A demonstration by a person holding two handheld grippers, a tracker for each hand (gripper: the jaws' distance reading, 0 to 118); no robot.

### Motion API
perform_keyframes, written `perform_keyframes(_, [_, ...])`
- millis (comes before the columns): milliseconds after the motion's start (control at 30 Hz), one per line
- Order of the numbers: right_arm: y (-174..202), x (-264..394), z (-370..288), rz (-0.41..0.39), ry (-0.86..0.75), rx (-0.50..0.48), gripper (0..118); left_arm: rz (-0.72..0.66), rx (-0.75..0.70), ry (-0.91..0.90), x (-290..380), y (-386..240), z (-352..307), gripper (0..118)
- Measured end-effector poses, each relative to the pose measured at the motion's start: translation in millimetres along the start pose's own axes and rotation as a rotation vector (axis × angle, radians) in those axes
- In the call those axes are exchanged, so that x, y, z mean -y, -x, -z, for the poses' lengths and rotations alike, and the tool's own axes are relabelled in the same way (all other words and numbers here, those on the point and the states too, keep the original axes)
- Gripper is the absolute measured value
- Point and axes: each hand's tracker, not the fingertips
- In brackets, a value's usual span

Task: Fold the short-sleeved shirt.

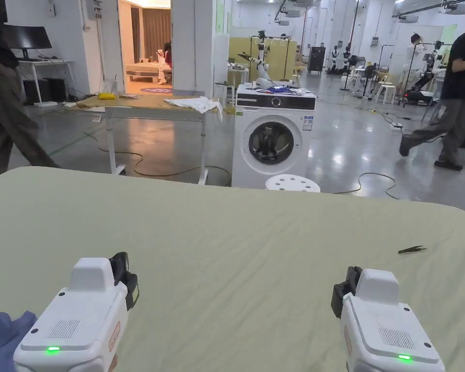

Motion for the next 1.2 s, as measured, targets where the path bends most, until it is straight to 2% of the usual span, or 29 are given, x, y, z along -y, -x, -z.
perform_keyframes(200, [3, -2, 0, -0.027, -0.002, 0.013, 3, -0.002, -0.004, 0.001, -2, 1, -4, 0])
perform_keyframes(367, [6, 4, 5, -0.098, 0.027, 0.002, 3, 0.005, -0.002, 0.024, -1, 3, -4, 0])
perform_keyframes(433, [6, 1, 7, -0.109, 0.057, -0.001, 3, -0.142, 0.02, 0.015, -2, 14, -6, 0])
perform_keyframes(467, [4, 0, 6, -0.082, 0.055, 0.001, 3, -0.239, 0.031, 0.016, -5, 19, -8, 0])
perform_keyframes(533, [-5, -3, 4, 0.097, 0.046, -0.01, 3, -0.467, 0.045, 0.016, -5, 32, -9, 0])
perform_keyframes(600, [-14, -7, 3, 0.286, 0.057, -0.016, 3, -0.603, 0.051, -0.004, -1, 40, -10, 0])
perform_keyframes(667, [-18, -5, 4, 0.412, 0.052, -0.016, 3, -0.65, 0.05, -0.009, -1, 39, -11, 0])
perform_keyframes(700, [-19, -4, 7, 0.432, 0.051, -0.031, 3, -0.611, 0.058, -0.007, -3, 36, -11, 0])
perform_keyframes(733, [-17, -6, 11, 0.376, 0.064, -0.048, 3, -0.491, 0.061, 0.003, -6, 29, -12, 0])
perform_keyframes(767, [-13, -8, 13, 0.273, 0.081, -0.083, 3, -0.32, 0.041, 0.018, -11, 20, -13, 0])
perform_keyframes(800, [-6, -11, 14, 0.114, 0.067, -0.104, 3, -0.02, -0.009, 0.038, -15, 4, -13, 0])
perform_keyframes(833, [4, -13, 14, -0.084, 0.043, -0.114, 3, 0.226, -0.034, 0.046, -13, -11, -13, 0])
perform_keyframes(933, [27, -6, 13, -0.712, -0.017, -0.102, 3, 0.638, 0.028, 0.099, -3, -28, -1, 0])
perform_keyframes(1033, [35, 6, 12, -1.103, -0.058, -0.081, 3, 1.021, -0.012, 0.104, 13, -36, 4, 0])
perform_keyframes(1133, [32, 10, 6, -1.272, -0.114, -0.073, 3, 1.208, -0.015, 0.08, 18, -38, 2, 0])
perform_keyframes(1200, [32, 13, 3, -1.334, -0.121, -0.076, 3, 1.193, -0.004, 0.061, 17, -37, 1, 0])
